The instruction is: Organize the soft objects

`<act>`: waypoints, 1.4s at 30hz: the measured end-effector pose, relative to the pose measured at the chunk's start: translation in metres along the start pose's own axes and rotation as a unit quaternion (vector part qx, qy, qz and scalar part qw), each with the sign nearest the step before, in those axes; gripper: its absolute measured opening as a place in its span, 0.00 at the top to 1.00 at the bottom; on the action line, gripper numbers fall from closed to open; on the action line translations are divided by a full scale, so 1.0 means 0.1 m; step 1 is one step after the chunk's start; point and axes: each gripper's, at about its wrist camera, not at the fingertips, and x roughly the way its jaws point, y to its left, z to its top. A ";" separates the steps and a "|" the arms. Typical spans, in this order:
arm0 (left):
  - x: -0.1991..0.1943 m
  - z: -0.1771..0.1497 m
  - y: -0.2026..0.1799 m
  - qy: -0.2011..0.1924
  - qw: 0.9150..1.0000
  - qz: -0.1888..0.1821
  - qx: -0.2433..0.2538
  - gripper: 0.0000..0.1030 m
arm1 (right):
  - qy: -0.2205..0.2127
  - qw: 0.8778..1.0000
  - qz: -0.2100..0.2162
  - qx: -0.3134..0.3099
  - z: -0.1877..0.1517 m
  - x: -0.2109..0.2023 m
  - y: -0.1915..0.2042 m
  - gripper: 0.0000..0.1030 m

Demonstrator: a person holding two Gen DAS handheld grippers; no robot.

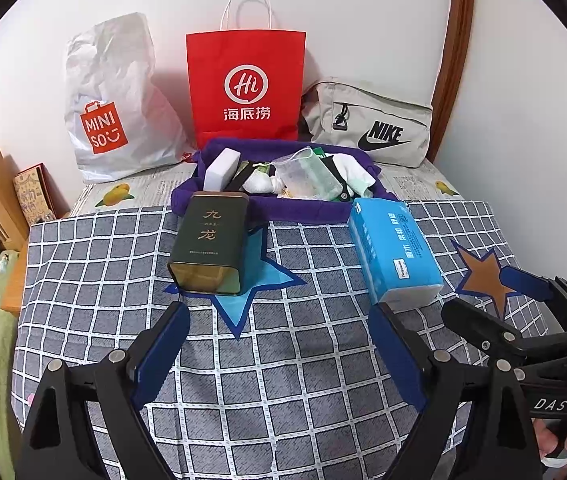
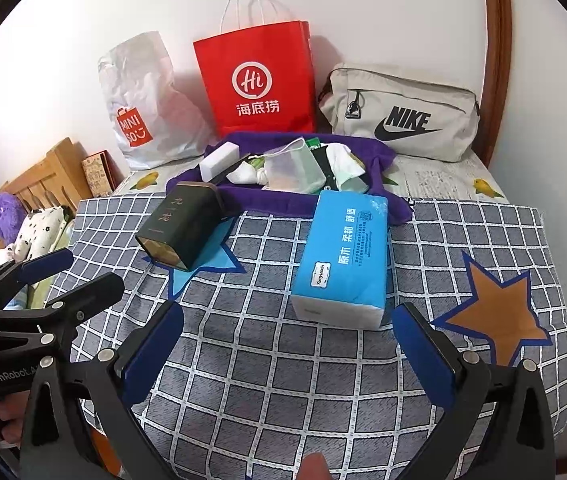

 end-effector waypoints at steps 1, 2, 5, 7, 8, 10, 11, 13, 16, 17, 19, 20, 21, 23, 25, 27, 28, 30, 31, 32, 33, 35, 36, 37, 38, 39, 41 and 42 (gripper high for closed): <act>0.00 0.00 0.00 0.000 1.000 0.000 0.001 0.12 | 0.001 1.000 0.001 0.001 0.00 0.00 -0.01 0.00; 0.00 0.00 0.00 0.000 1.000 0.000 0.000 0.12 | 0.001 1.000 0.002 0.002 0.00 0.00 -0.01 0.00; 0.01 0.00 -0.01 0.002 1.000 0.001 -0.001 0.12 | 0.001 1.000 0.001 0.001 0.00 0.00 -0.01 0.00; 0.01 0.00 -0.01 0.002 1.000 0.001 -0.002 0.12 | 0.001 1.000 0.000 0.000 0.00 0.00 -0.01 0.00; 0.01 0.00 -0.01 0.002 1.000 0.001 -0.001 0.12 | 0.001 1.000 0.001 0.001 0.00 0.00 -0.01 0.00; 0.01 0.00 -0.01 0.002 1.000 0.002 -0.001 0.12 | 0.000 1.000 0.000 0.000 0.00 0.00 -0.01 0.00; 0.01 0.00 -0.01 0.002 1.000 0.002 -0.001 0.12 | 0.000 1.000 0.001 0.000 0.00 0.01 -0.01 0.00; 0.00 0.00 -0.02 0.001 1.000 0.002 -0.001 0.12 | 0.000 1.000 0.001 0.001 0.00 0.01 -0.01 0.00; 0.00 0.00 -0.01 0.001 1.000 0.002 -0.001 0.12 | -0.001 1.000 0.001 0.001 -0.01 0.01 -0.01 0.00; 0.00 0.00 -0.01 0.001 1.000 0.003 -0.001 0.12 | -0.001 1.000 0.001 0.001 -0.01 0.01 -0.01 0.00; 0.00 0.01 -0.02 0.002 1.000 0.004 -0.001 0.12 | 0.000 1.000 0.001 0.001 -0.01 0.01 -0.01 0.00; 0.00 0.01 -0.02 0.002 1.000 0.004 -0.001 0.12 | 0.000 1.000 0.001 0.001 -0.01 0.01 -0.01 0.00; 0.00 0.01 -0.02 0.002 1.000 0.004 -0.001 0.12 | 0.000 1.000 0.001 0.001 0.00 0.01 -0.01 0.00; 0.00 0.00 -0.02 0.001 1.000 0.005 -0.001 0.12 | 0.000 1.000 0.002 0.001 0.00 0.01 -0.01 0.00; 0.00 0.00 -0.02 0.001 1.000 0.004 -0.001 0.12 | 0.000 1.000 0.002 0.001 0.00 0.01 -0.01 0.00; 0.00 0.00 -0.03 0.001 1.000 0.005 -0.001 0.12 | 0.000 1.000 0.001 0.001 0.00 0.01 -0.01 0.00; 0.00 0.00 -0.03 0.001 1.000 0.005 -0.001 0.12 | -0.001 1.000 0.000 0.001 0.00 0.01 -0.02 0.00; 0.00 0.00 -0.02 0.001 1.000 0.005 -0.001 0.12 | 0.000 1.000 0.000 0.002 -0.01 0.01 -0.02 0.00; 0.00 0.00 -0.03 0.001 1.000 0.005 -0.001 0.12 | 0.000 1.000 0.000 0.002 -0.01 0.01 -0.02 0.00; 0.00 0.00 -0.02 0.001 1.000 0.005 -0.001 0.12 | 0.000 1.000 0.000 0.002 -0.01 0.01 -0.02 0.00; 0.00 0.00 -0.02 0.001 1.000 0.005 -0.002 0.12 | 0.000 1.000 0.000 0.002 -0.01 0.02 -0.02 0.00; 0.00 0.00 -0.02 0.001 1.000 0.004 -0.002 0.12 | 0.000 1.000 0.000 0.002 -0.01 0.01 -0.02 0.00; 0.00 0.00 -0.03 0.001 1.000 0.004 -0.002 0.12 | 0.000 1.000 0.000 0.002 -0.01 0.02 -0.02 0.00; 0.00 0.00 -0.03 0.001 1.000 0.004 -0.002 0.12 | -0.001 1.000 0.000 0.002 -0.01 0.01 -0.02 0.00; 0.00 0.00 -0.03 0.001 1.000 0.004 -0.002 0.12 | -0.001 1.000 0.001 0.002 0.00 0.01 -0.02 0.00; 0.00 0.00 -0.03 0.002 1.000 0.004 -0.002 0.12 | 0.000 1.000 0.001 0.003 -0.01 0.02 -0.02 0.00; 0.00 0.01 -0.02 0.001 1.000 0.004 -0.001 0.12 | 0.000 1.000 0.001 0.003 -0.01 0.01 -0.02 0.00; 0.00 0.01 -0.03 0.002 1.000 0.004 -0.001 0.12 | 0.000 1.000 0.001 0.003 -0.01 0.01 -0.02 0.00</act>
